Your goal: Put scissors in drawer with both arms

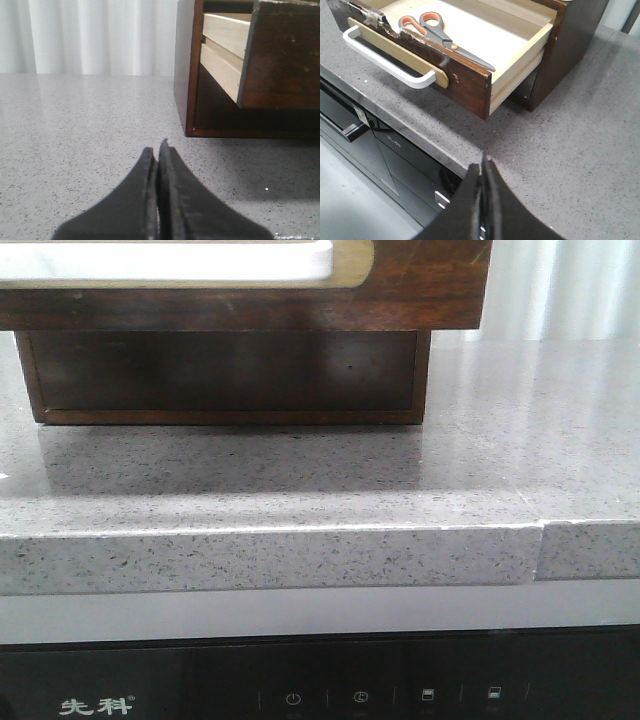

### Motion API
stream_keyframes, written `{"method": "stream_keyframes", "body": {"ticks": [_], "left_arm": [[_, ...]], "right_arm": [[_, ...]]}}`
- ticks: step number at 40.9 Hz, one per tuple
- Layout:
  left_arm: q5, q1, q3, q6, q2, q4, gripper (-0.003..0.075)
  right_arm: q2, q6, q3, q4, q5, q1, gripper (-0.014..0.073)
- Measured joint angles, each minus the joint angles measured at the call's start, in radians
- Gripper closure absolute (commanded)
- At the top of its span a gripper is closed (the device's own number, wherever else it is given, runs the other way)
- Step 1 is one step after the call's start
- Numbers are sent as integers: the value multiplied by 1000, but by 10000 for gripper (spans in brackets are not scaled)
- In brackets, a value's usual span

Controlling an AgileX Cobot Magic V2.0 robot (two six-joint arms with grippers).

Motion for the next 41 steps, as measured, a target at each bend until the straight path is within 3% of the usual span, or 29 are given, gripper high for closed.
{"method": "stream_keyframes", "body": {"ticks": [33, 41], "left_arm": [[-4, 0, 0, 0, 0, 0, 741], [-4, 0, 0, 0, 0, 0, 741]], "right_arm": [[-6, 0, 7, -2, -2, -2, 662], [-100, 0, 167, -20, -133, -130, 662]]}}
